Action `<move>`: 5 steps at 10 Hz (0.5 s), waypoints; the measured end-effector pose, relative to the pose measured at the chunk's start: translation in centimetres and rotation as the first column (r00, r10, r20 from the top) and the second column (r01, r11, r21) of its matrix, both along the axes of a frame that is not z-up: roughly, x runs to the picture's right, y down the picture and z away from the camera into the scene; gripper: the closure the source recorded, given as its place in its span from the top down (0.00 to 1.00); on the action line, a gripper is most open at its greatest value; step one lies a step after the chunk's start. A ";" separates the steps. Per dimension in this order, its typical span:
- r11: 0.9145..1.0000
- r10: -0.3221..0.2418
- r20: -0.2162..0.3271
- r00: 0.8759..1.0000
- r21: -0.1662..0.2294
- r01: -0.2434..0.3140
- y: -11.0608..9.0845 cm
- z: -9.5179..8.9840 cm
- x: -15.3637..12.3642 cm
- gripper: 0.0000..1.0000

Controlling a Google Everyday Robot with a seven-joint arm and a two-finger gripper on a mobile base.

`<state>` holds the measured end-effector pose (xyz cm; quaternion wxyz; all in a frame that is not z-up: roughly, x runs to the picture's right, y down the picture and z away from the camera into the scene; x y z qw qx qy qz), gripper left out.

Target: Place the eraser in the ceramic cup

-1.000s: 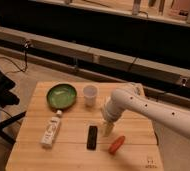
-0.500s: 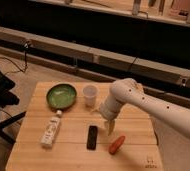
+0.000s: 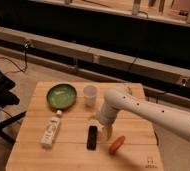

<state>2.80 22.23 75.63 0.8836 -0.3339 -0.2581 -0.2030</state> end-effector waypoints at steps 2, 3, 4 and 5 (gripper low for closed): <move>1.000 -0.004 -0.024 1.000 0.006 0.004 0.9 0.7 -0.4 0.80; 1.000 -0.009 -0.037 0.999 0.004 0.009 1.4 1.3 -0.7 0.80; 1.000 -0.016 -0.053 0.998 0.000 0.016 2.0 2.0 -1.0 0.80; 1.000 -0.019 -0.071 0.997 -0.007 0.018 2.6 2.7 -1.1 0.80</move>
